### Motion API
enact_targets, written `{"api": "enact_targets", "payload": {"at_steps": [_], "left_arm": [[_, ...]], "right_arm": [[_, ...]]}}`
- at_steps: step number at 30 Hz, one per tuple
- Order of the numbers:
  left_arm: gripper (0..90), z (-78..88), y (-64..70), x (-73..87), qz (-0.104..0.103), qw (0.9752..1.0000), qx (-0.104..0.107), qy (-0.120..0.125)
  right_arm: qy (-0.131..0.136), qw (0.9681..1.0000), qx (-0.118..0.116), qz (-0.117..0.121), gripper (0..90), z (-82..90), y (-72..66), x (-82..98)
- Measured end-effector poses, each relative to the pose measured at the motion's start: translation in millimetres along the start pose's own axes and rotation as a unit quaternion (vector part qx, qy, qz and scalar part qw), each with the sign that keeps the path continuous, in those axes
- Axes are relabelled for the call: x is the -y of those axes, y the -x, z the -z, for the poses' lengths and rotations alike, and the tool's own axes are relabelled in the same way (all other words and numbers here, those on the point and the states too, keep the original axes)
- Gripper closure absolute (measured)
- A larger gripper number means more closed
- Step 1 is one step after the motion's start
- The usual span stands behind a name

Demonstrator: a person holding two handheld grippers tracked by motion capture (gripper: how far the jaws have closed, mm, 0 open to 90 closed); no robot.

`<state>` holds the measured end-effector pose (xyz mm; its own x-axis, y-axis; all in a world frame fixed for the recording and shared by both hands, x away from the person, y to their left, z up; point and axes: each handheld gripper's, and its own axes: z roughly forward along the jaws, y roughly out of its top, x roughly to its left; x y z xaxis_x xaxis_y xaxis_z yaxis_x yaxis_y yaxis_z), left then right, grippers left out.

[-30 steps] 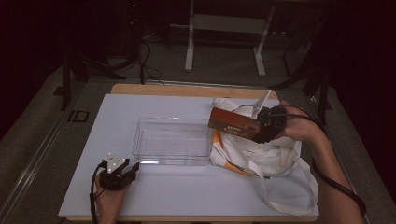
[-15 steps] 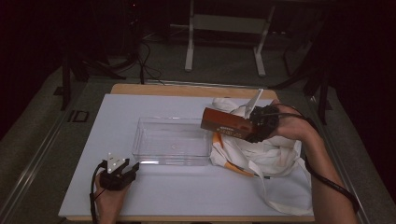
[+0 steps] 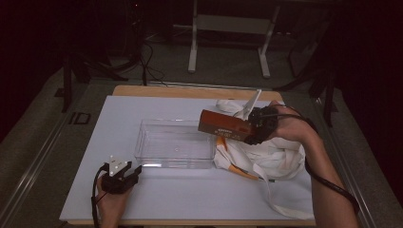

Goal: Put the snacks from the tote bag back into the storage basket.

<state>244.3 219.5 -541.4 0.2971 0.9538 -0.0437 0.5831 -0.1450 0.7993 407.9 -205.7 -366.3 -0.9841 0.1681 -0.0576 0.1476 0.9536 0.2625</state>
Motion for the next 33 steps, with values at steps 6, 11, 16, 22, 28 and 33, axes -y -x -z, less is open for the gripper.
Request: {"api": "enact_targets", "payload": {"at_steps": [6,11,16,22,28,33], "left_arm": [[55.2,0.1,0.1,0.1,0.001,1.0,-0.001,0.001],[55.2,0.2,0.0,0.1,0.001,1.0,-0.001,0.001],[55.2,0.2,-0.1,0.0,0.001,1.0,0.0,0.001],[55.2,0.3,-0.5,0.1,0.003,1.0,0.002,0.003],[55.2,0.3,-0.6,0.1,0.004,1.0,0.002,0.003],[55.2,0.3,-0.6,0.1,0.004,1.0,0.002,0.002]], "right_arm": [[0.002,1.0,-0.002,0.006,43.1,-1.4,-1.0,-5.7],[0.003,0.9999,-0.005,0.009,43.1,-3.3,-2.3,-11.7],[0.008,0.9998,-0.007,0.014,43.1,-3.7,-3.6,-18.6],[0.009,0.9997,-0.009,0.02,43.1,-5.1,-4.9,-24.8],[0.01,0.9996,-0.011,0.025,43.1,-6.7,-6.2,-29.1],[0.012,0.9995,-0.012,0.028,43.1,-8.6,-6.9,-31.9]]}}
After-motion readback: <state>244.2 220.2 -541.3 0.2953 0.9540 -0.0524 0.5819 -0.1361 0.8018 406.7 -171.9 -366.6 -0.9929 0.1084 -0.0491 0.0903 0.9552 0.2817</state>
